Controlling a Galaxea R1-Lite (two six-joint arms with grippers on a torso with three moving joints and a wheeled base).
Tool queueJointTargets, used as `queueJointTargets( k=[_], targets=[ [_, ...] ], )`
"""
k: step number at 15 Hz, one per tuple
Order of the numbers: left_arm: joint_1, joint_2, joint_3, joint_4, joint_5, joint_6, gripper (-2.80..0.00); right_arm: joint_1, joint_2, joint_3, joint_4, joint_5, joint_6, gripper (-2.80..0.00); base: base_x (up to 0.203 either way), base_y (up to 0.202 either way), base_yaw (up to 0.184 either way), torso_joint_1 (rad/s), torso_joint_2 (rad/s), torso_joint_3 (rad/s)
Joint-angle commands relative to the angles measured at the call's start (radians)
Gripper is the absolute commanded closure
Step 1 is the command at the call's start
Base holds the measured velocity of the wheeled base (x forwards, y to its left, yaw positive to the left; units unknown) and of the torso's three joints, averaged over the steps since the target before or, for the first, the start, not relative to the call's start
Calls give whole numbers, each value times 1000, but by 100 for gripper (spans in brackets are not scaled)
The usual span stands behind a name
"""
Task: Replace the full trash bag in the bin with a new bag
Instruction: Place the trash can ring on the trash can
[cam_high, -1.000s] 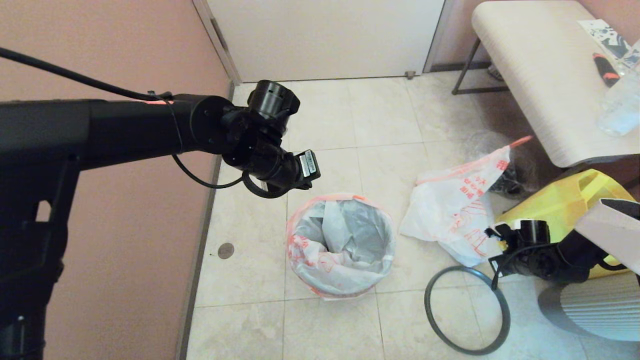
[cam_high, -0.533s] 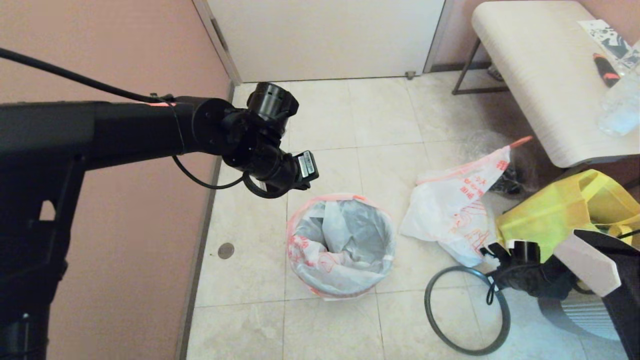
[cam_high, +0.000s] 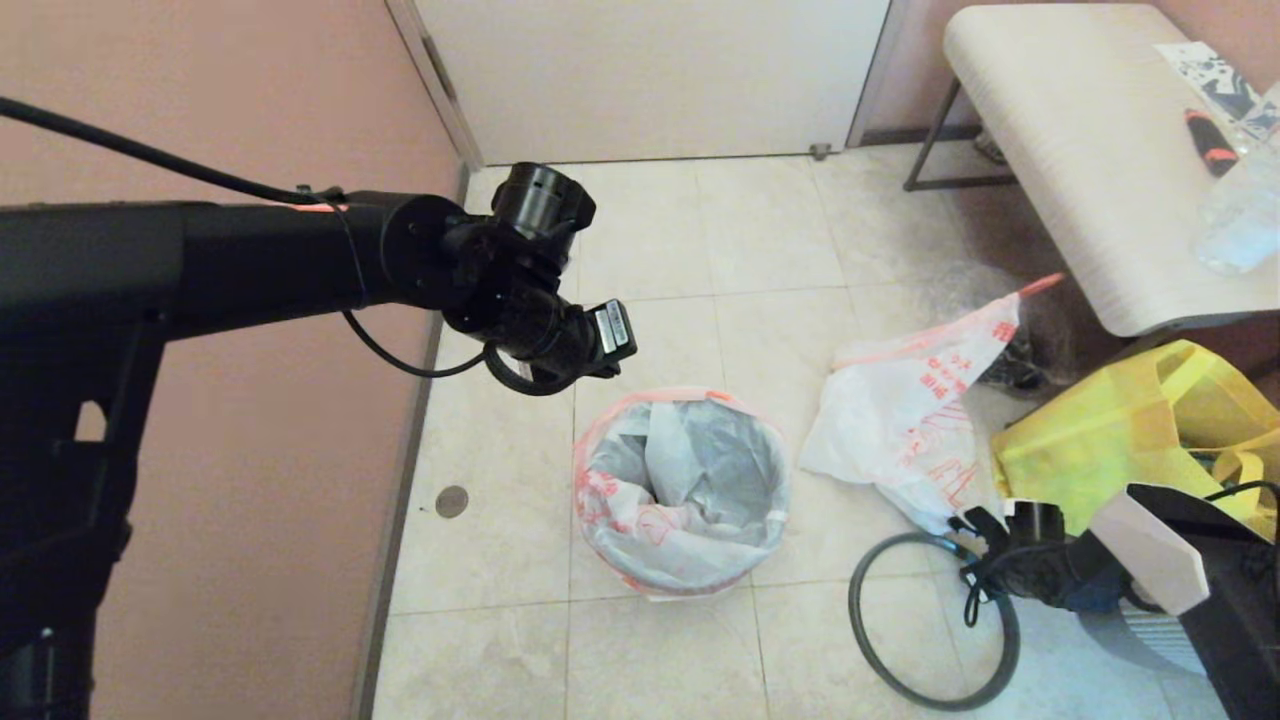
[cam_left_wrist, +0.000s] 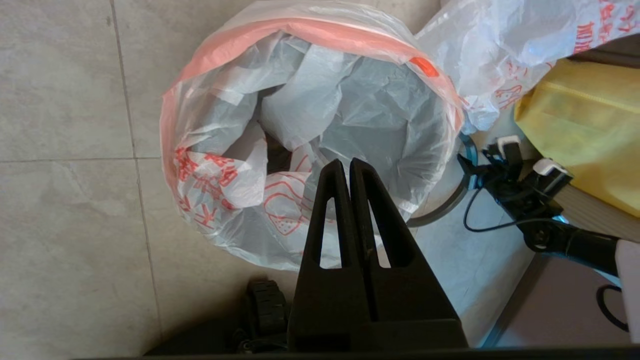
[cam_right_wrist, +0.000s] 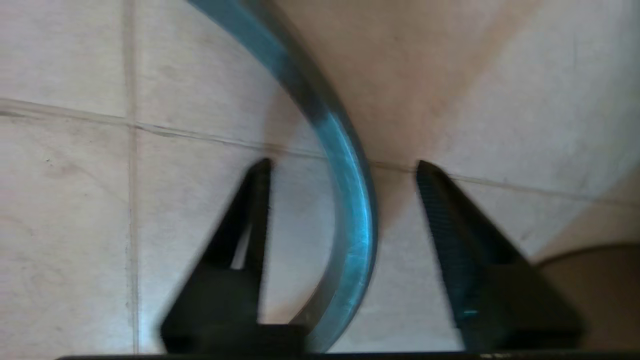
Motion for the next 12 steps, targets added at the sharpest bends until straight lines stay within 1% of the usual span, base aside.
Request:
queueJointTargets(
  k=[1,2,3,5,7,8,9,12],
  targets=[
    [0,-3,0,3,3,-4,0,-3,17,-15,71,-2,-4,0,0,0,0,0,0,0],
    [-1,-6,0,4,3,-4,0,-5,13,-29,126,-1,-3,0,0,0,0,0,0,0],
    [-1,-8,0,4,3,-5,0,-8,11,-38,139,0,-3,0,0,0,0,0,0,0],
    [-1,-14,0,3,10,-5,0,-8,-3,-24,138,24,-2,0,0,0,0,0,0,0],
    [-2,-29,0,5,11,-6,0,-8,-38,13,134,27,2,0,0,0,0,0,0,0],
    [-3,-35,0,7,11,-8,0,-8,-73,52,131,29,8,0,0,0,0,0,0,0],
    [-4,-46,0,9,10,-9,0,-8,-131,123,122,38,13,0,0,0,0,0,0,0],
    [-5,-58,0,24,13,-5,0,-4,-380,396,14,71,46,0,0,0,0,0,0,0]
  ],
)
